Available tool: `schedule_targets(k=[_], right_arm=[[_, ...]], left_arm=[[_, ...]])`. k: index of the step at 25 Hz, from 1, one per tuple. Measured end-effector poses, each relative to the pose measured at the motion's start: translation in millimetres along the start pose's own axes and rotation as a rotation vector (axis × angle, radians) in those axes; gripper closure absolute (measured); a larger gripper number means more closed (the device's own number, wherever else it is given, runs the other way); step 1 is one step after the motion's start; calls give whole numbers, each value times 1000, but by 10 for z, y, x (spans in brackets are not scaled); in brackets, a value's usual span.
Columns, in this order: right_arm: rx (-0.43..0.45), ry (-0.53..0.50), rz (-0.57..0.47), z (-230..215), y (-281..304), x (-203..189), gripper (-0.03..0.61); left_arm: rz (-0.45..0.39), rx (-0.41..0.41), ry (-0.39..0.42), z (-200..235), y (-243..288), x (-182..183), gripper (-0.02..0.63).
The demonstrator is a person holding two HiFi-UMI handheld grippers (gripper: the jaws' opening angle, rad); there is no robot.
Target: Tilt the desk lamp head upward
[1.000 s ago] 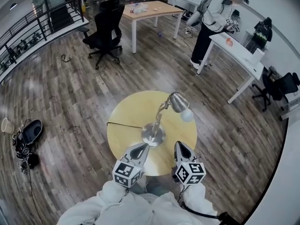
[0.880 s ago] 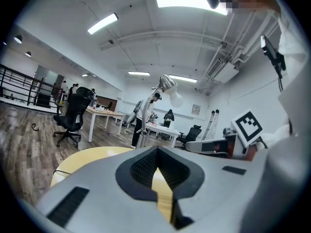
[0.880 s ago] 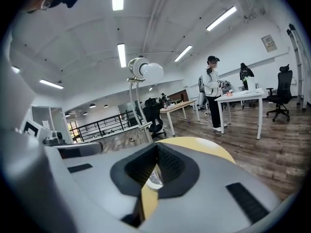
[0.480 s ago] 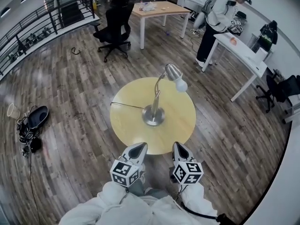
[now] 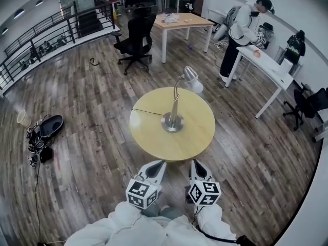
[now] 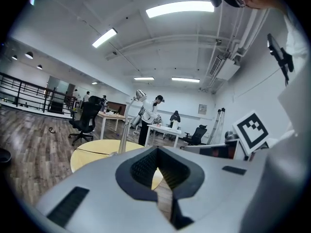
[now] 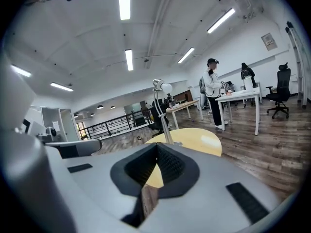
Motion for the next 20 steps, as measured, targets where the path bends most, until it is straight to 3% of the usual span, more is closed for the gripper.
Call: schedule_targets(k=[4, 8, 20], right_arm=[[-17, 29, -14, 156, -126, 15, 566], [-33, -36, -33, 322, -187, 1, 566], [-46, -86, -28, 428, -277, 47, 566]], left_arm=[[26, 9, 16, -61, -188, -16, 612], [12, 16, 15, 18, -330, -46, 612], [5, 9, -19, 107, -428, -63, 612]])
Point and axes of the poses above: the fingertips, and each gripper's own axes: y forward along the fingers, z to its left, x out of its top, the point moved 7 cm from there along -y, backward along the fingers, and after that the axes turned 13 degrees about -y, right-handed, at the moved point
